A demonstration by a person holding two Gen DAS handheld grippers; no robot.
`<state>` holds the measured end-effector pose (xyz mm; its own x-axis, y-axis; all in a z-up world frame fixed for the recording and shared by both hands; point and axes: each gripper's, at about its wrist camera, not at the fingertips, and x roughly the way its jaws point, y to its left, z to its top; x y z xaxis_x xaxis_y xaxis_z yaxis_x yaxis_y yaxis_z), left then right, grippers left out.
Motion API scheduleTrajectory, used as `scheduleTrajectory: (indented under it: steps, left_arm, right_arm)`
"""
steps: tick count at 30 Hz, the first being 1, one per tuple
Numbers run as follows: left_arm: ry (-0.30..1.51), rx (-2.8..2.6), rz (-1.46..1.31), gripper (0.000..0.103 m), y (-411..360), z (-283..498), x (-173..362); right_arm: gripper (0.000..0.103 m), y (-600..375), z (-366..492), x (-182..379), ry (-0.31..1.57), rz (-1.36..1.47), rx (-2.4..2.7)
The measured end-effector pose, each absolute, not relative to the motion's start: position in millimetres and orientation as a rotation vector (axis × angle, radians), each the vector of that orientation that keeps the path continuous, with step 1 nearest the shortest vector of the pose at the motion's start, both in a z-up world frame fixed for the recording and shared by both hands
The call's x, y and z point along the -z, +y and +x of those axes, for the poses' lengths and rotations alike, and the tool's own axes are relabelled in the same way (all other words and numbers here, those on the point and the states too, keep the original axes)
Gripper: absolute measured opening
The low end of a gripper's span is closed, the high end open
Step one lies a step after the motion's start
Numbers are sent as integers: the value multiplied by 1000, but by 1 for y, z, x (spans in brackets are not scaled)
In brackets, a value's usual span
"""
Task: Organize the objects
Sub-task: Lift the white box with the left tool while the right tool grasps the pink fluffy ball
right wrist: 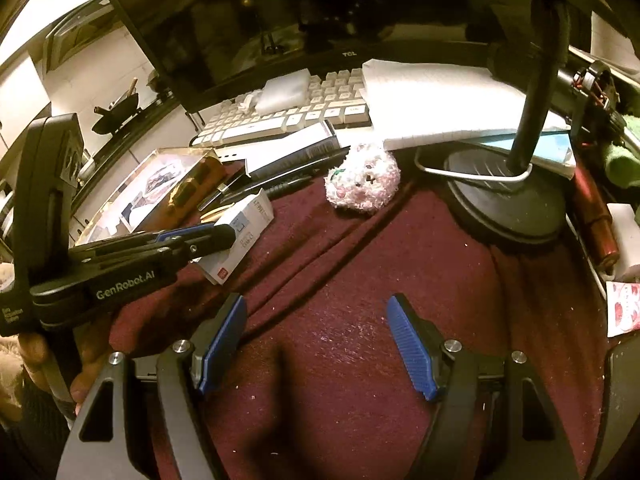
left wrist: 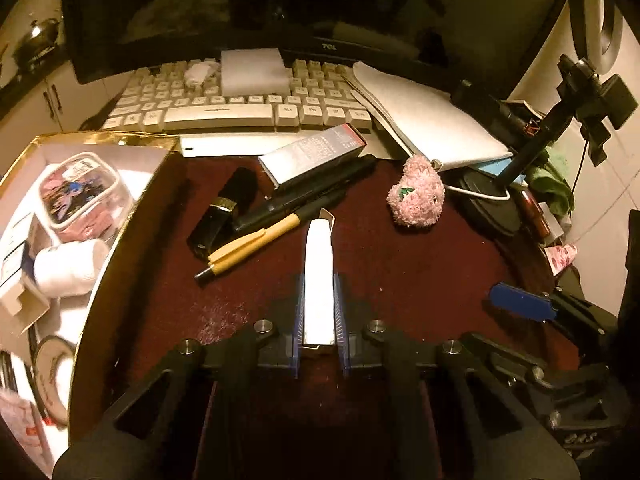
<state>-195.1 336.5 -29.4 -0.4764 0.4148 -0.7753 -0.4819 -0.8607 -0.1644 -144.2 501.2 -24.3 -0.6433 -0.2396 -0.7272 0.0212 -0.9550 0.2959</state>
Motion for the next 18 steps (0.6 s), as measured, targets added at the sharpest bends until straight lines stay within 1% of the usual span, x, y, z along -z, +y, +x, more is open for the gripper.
scheduleTrajectory:
  steps: [3,7,11,14,16,18]
  left_arm:
    - [68,-2348,-1142,13,322,-181,20]
    - [-38,-2356,-1156,13,297,-171,17]
    - [-158,-2393,-1148,13,268,-162,14]
    - [-192,-2419,-1126,13,254,-156,13]
    - [-225,-2420,-1134,13,246,-156,16]
    - [-250,-2415,-1144,13,242,-156,18]
  right_arm:
    - [73,500,-146,24,-401,1251,2711]
    - [73,499,-156,21,-439,1248,2733]
    - [73,498,-177,18,-473,1228,2811]
    - [73,498,-198,20,-505,1273,2847]
    - [73,496,-210,21,-463,1300,2910]
    - [73,497,-217,21,-458,1322,2946]
